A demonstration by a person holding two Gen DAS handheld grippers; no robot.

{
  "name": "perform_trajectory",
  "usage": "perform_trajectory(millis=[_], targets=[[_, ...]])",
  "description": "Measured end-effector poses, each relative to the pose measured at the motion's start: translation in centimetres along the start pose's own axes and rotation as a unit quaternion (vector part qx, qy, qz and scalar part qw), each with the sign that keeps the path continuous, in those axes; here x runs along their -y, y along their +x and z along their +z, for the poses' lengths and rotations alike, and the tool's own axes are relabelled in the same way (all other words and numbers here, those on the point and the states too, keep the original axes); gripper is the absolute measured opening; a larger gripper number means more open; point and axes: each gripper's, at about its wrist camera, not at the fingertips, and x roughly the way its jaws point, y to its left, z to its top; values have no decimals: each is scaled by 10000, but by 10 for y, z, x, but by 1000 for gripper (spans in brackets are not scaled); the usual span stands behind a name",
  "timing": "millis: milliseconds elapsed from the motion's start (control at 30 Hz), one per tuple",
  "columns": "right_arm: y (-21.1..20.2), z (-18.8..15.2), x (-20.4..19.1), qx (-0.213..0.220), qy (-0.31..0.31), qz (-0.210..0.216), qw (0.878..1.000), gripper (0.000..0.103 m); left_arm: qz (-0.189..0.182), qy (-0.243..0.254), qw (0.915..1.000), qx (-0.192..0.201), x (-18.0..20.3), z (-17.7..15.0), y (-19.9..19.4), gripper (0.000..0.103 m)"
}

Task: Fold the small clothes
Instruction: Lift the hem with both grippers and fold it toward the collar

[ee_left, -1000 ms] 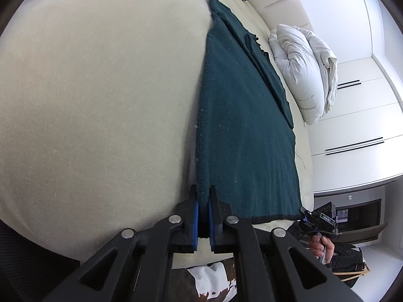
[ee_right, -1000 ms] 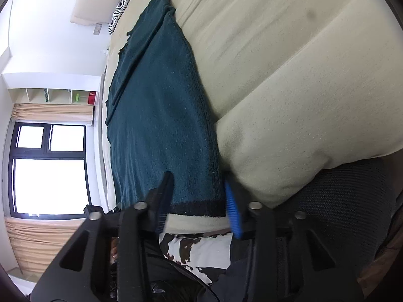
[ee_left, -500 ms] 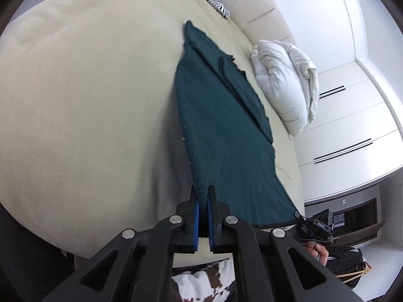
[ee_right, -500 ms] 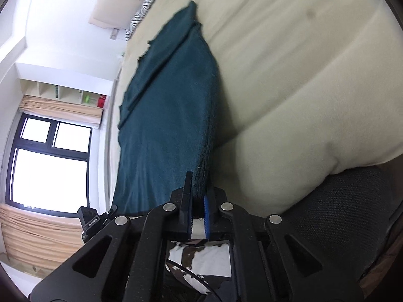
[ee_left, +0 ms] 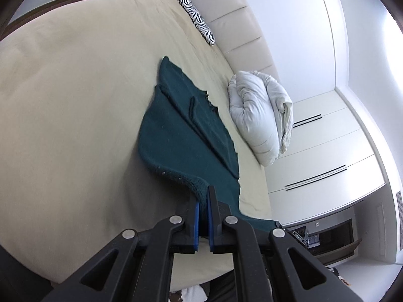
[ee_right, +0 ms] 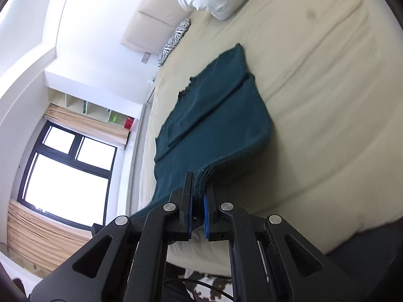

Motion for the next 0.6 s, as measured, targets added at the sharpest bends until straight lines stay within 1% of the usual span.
perform_trajectory(millis=[133,267,433,600], targets=[[11,27,-9,60,-51,75,9999,5,-25,27,10000,87,6,24,8,6],[32,57,-22,54,-154,114,9998,5,-64,20,9999,151,11,50,23,6],[55,91,-26,129,-160,102,9997,5,-66,9,9998,198,14,81,45,6],[77,122,-31,222,-165,-5,9996,5,-23,38,9997,222,15,111,70,6]])
